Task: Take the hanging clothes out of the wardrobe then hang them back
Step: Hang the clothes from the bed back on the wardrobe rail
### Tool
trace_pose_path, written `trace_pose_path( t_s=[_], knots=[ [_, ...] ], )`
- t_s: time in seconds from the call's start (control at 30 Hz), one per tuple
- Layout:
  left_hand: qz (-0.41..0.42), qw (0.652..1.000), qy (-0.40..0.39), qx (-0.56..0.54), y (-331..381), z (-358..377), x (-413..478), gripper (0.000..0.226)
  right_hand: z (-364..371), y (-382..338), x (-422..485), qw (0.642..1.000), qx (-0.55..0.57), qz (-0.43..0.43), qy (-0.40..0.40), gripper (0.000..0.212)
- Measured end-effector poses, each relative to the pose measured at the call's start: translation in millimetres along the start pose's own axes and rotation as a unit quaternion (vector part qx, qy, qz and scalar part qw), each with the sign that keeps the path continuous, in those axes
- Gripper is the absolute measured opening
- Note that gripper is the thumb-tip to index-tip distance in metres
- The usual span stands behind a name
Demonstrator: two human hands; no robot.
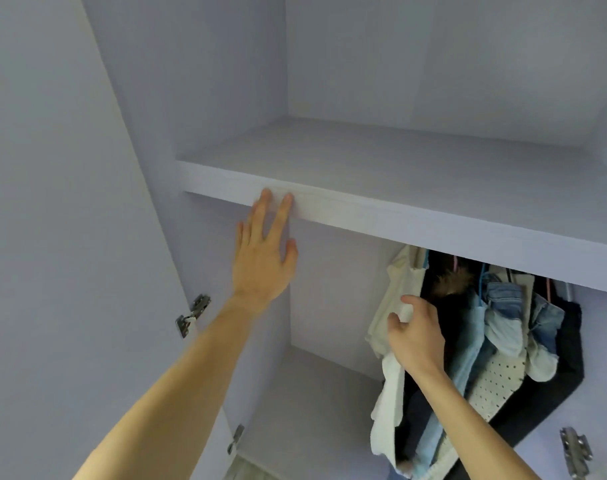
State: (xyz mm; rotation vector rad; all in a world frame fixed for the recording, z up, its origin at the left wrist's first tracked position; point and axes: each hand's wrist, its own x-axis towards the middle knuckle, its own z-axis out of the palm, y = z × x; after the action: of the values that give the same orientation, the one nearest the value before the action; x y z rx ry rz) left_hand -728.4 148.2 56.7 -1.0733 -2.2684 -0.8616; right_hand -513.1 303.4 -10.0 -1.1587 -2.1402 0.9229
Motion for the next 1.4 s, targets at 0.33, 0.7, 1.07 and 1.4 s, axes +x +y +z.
trace_pose_path(
  t_s=[0.33,0.7,1.07,1.4],
  knots=[
    [-0.370,0.893,-0.244,0.072,-85,-117,-364,0.055,88,-75,-178,0.898,-0.063,-0.325,-0.290,0.016],
    [-0.752,0.607,-0.082,0.243,39,-404,-743,0.059,161,-127,-542,0.570,-0.056,-0.648,-0.502,0.039],
    [-0.913,0.301,0.137,0.240,293,-454,-929,0.061,95,-92,-823,0.190,0.004,-0.796,-0.574,0.046],
    [-0.966,0.151,0.158,0.135,349,-378,-970,0.058,98,-40,-912,-0.021,-0.068,-0.814,-0.576,0.046]
  ],
)
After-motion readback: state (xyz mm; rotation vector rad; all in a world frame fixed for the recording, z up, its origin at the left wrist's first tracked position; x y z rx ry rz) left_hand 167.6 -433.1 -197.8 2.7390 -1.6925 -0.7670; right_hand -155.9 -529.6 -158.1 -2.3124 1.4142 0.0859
